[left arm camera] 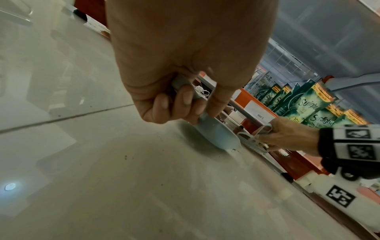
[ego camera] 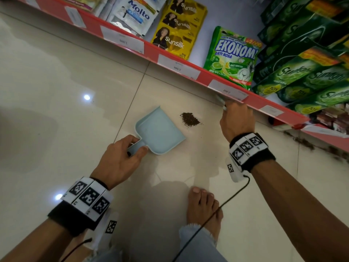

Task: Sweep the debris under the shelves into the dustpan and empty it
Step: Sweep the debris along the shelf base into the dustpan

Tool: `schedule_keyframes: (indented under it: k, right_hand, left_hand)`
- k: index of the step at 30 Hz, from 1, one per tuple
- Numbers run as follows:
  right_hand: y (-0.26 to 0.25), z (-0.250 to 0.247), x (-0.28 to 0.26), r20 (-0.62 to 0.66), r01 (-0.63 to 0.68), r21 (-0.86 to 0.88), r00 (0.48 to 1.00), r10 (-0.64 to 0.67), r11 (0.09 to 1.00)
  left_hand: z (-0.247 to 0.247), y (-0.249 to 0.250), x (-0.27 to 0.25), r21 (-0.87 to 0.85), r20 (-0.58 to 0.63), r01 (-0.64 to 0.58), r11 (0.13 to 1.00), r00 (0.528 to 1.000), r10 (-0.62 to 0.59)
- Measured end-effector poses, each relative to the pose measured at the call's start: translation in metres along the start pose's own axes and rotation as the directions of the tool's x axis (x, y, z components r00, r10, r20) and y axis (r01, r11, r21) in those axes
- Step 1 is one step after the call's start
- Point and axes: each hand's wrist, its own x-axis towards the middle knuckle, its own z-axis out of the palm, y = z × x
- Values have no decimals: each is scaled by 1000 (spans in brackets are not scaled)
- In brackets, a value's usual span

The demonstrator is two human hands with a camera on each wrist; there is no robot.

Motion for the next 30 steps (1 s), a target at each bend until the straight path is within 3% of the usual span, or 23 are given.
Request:
schedule_keyframes:
  k: [4, 8, 11, 13, 18, 20, 27, 30]
  right_hand:
    - [-2, 16, 7, 21, 163, 186, 985, -169, 969]
    - [1, 9, -8, 0, 356, 438, 918, -396, 825]
    - [12, -2, -18, 78, 370, 534, 874, -480, 760]
    - [20, -8, -15, 45, 344, 566, 894, -445, 749]
    - [16, -13, 11, -43, 336, 469, 932, -359, 817]
    - [4, -8, 15, -44, 354, 469, 925, -378, 810]
    - [-1, -6, -3, 109, 558, 431, 748, -655, 709]
    - [15, -14, -7, 145, 573, 403, 730, -667, 714]
  left_hand:
    - [1, 0, 0, -10, 7, -4, 1000, 1000, 4]
    - [-3, -3, 0, -2, -1, 8, 1000, 1000, -8]
    - [-3, -4, 1, -8, -6, 15, 1000, 1000, -15]
    - [-1, -4, 1, -14, 0, 12, 1000, 1000, -12]
    - [0, 0, 1, -4, 5, 5, 1000, 1000, -5]
    - [0, 3, 0, 9, 3, 5, 1000, 1000, -5]
    - [-4, 1, -5, 2, 10, 34, 999, 999, -34]
    - [-3, 0, -5, -4, 16, 43, 999, 999, -42]
